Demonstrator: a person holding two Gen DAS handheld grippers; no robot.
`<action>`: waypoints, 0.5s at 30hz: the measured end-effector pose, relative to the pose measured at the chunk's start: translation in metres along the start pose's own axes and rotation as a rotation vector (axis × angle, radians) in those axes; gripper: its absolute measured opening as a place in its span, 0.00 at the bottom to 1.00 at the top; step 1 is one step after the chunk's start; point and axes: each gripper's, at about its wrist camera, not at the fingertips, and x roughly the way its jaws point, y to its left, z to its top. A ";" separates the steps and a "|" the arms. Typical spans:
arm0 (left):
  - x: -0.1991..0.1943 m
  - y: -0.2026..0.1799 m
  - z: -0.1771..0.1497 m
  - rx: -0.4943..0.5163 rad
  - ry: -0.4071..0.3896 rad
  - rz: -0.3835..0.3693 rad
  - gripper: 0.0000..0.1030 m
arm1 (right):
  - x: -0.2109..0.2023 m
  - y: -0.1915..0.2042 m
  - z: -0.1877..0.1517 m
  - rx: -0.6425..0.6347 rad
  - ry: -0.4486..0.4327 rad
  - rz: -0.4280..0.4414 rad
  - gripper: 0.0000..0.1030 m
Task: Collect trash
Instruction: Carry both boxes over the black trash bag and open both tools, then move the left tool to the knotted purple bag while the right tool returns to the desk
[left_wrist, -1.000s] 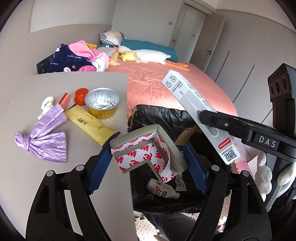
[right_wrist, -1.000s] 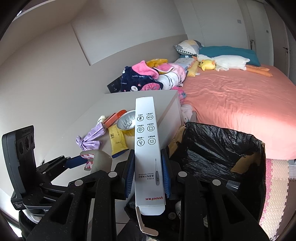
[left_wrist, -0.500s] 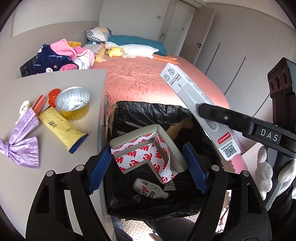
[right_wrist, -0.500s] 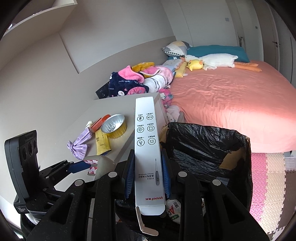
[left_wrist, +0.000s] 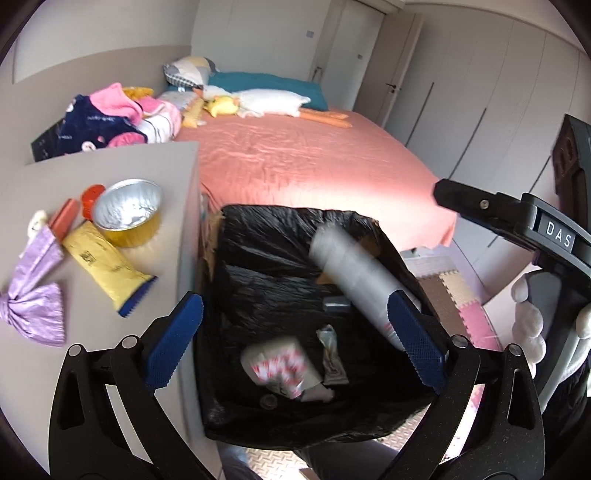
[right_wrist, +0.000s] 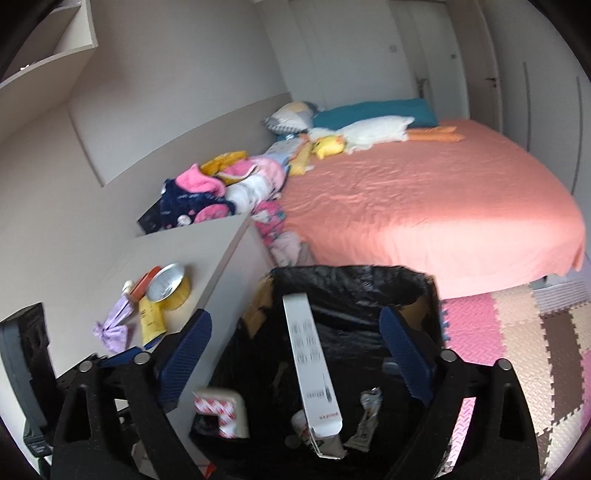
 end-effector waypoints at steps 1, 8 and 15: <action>-0.002 0.003 0.000 -0.009 -0.008 0.004 0.94 | 0.000 -0.001 0.001 0.004 0.001 0.008 0.93; -0.010 0.018 0.000 -0.050 -0.016 0.025 0.94 | 0.005 -0.006 0.001 0.033 0.005 0.009 0.96; -0.017 0.023 -0.004 -0.048 -0.023 0.045 0.94 | 0.008 0.008 -0.003 0.017 0.010 0.033 0.97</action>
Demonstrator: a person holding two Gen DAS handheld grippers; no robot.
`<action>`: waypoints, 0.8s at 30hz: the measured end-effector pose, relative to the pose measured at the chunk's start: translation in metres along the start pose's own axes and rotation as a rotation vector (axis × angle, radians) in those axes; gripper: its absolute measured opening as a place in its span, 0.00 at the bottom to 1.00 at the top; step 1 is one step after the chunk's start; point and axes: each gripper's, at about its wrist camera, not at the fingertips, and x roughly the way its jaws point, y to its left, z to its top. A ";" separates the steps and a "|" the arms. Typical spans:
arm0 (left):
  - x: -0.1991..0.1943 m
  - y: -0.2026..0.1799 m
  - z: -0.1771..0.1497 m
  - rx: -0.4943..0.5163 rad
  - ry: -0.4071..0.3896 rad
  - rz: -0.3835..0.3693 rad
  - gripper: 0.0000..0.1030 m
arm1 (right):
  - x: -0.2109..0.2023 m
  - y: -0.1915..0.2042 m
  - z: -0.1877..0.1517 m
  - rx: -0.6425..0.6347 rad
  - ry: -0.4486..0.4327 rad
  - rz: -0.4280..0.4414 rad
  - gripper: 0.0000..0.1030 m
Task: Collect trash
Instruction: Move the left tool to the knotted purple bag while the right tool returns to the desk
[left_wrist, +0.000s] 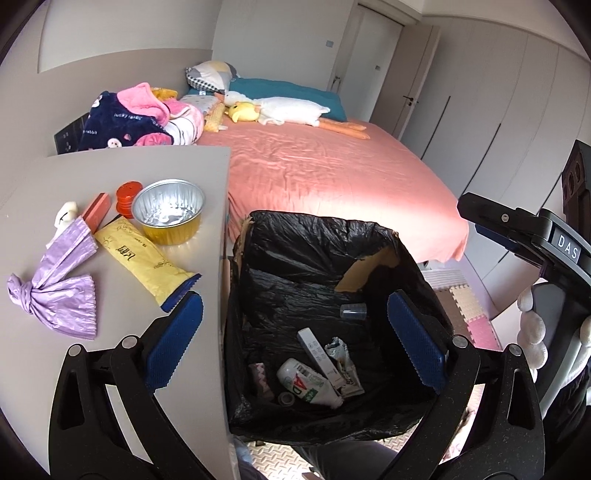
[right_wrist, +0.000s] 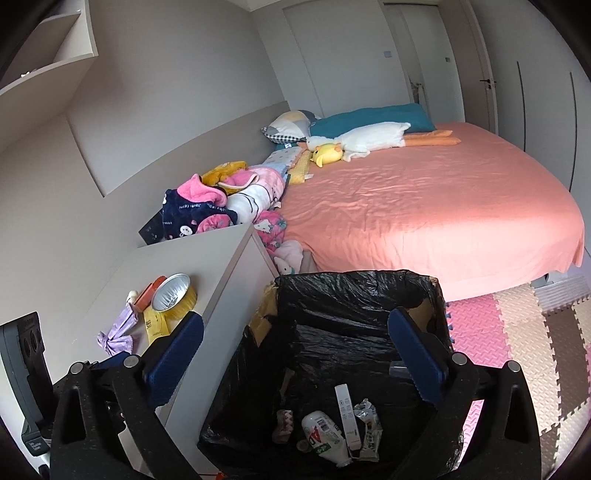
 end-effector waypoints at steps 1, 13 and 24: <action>-0.001 0.003 0.000 -0.005 0.000 0.005 0.94 | 0.001 0.002 -0.001 -0.004 0.003 0.002 0.97; -0.010 0.038 -0.002 -0.070 -0.008 0.059 0.94 | 0.021 0.035 -0.004 -0.059 0.048 0.040 0.97; -0.017 0.075 -0.005 -0.138 -0.014 0.122 0.94 | 0.047 0.071 -0.006 -0.124 0.086 0.082 0.97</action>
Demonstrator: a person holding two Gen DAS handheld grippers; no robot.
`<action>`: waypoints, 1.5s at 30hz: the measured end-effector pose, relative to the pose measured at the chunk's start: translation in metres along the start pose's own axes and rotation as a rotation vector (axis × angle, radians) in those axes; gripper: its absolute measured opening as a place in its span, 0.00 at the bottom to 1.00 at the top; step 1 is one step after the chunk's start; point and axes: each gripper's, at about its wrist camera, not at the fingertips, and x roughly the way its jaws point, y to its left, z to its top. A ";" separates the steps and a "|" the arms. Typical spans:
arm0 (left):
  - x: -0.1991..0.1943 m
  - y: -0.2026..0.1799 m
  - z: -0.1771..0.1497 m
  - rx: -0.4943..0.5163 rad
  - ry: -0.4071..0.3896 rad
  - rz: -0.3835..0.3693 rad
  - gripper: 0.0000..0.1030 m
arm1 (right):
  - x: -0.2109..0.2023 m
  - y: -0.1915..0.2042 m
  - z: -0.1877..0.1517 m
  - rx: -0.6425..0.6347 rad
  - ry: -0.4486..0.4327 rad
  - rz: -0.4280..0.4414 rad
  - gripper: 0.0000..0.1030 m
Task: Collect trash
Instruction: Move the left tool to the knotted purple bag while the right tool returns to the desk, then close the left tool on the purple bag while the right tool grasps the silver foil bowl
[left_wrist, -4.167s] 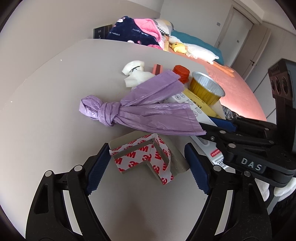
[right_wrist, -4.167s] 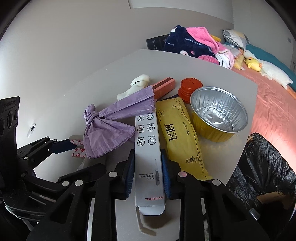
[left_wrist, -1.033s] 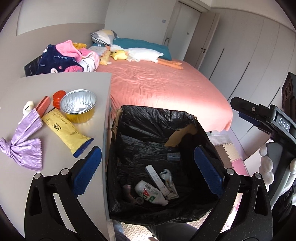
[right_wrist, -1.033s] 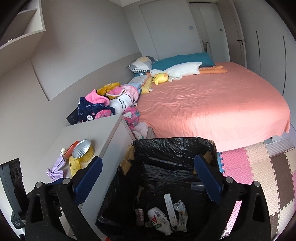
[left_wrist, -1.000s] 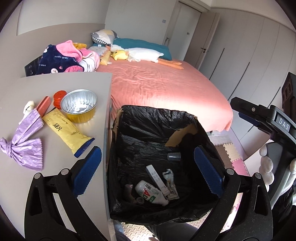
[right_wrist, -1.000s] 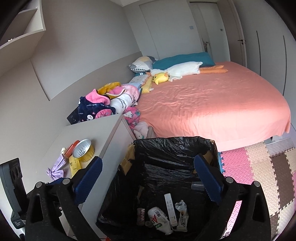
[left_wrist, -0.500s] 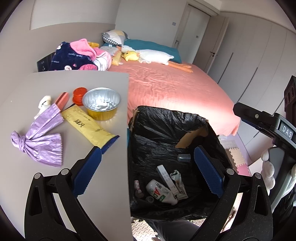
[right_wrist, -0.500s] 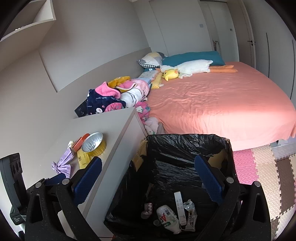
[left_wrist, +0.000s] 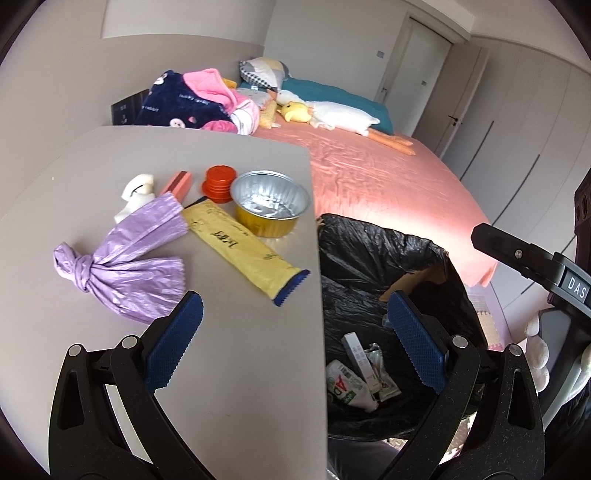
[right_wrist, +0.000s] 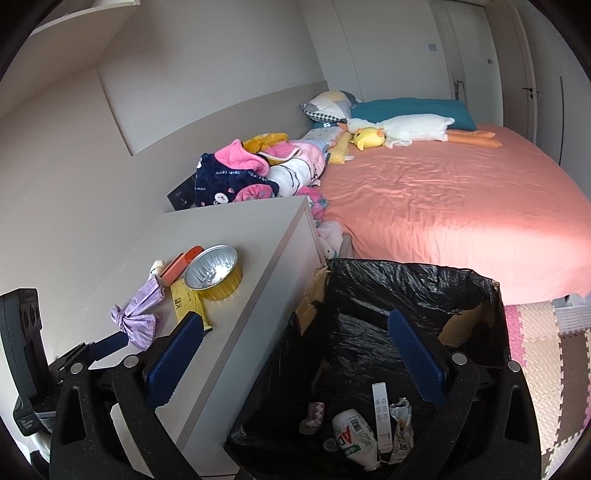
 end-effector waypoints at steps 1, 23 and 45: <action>-0.001 0.003 0.000 -0.006 -0.002 0.009 0.94 | 0.003 0.004 0.001 -0.009 0.001 0.003 0.97; 0.006 0.095 0.005 -0.183 -0.004 0.195 0.94 | 0.082 0.066 0.008 -0.113 0.109 0.087 0.97; 0.031 0.145 0.014 -0.301 0.046 0.312 0.94 | 0.159 0.109 0.018 -0.245 0.172 0.041 0.97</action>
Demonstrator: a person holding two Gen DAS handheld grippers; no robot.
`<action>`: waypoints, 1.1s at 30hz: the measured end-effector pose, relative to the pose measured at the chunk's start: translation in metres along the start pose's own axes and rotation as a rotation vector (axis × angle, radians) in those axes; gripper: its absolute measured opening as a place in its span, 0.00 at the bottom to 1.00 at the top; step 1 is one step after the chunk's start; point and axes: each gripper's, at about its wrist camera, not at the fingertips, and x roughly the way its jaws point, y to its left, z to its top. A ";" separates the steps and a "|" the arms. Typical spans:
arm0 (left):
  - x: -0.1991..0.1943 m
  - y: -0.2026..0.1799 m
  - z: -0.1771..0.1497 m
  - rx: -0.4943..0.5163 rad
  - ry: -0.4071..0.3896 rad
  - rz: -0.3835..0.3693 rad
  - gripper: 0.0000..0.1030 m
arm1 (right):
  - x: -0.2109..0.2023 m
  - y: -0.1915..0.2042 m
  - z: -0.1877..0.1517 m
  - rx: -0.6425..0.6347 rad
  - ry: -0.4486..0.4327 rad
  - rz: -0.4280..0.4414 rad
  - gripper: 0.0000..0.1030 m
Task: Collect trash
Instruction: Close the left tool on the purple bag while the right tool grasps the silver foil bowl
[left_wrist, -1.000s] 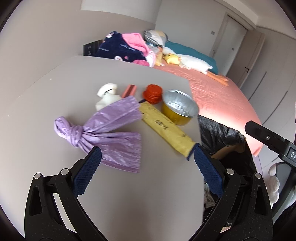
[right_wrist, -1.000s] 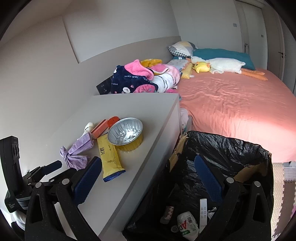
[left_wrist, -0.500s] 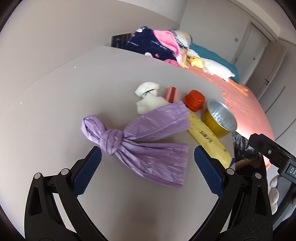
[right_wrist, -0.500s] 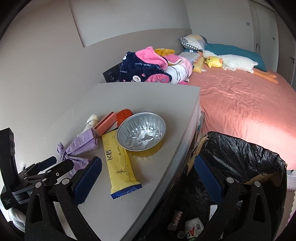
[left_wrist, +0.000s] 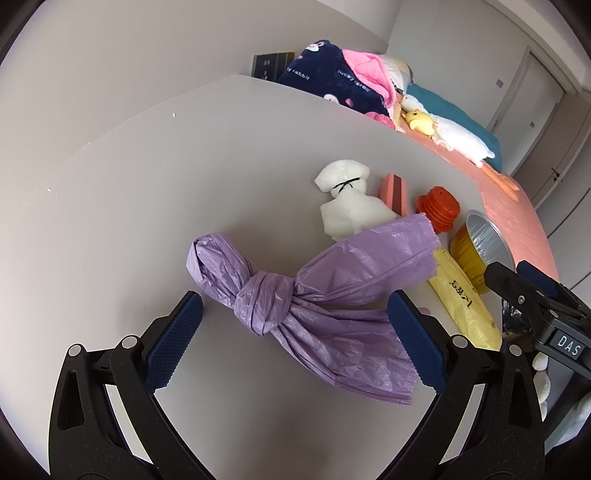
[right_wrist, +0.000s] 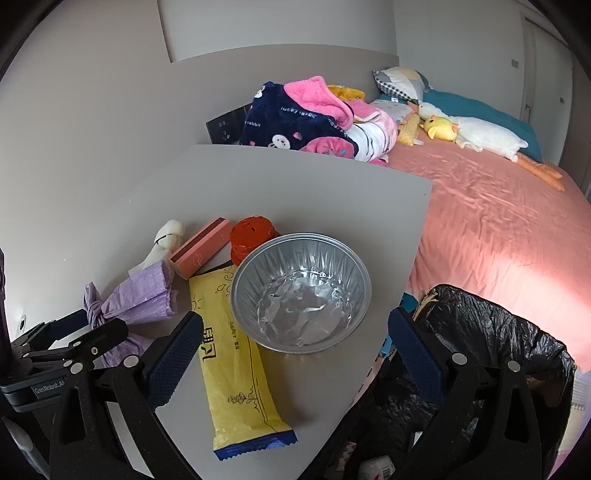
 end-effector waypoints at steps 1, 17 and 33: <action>0.000 0.000 0.000 0.001 -0.003 0.005 0.94 | 0.003 0.000 0.001 0.000 0.003 -0.003 0.97; 0.000 0.009 0.006 -0.015 -0.049 0.000 0.69 | 0.023 -0.001 0.006 -0.017 -0.023 0.018 0.91; -0.003 0.016 0.004 -0.060 -0.036 -0.040 0.27 | 0.009 -0.006 0.006 0.000 -0.015 0.043 0.75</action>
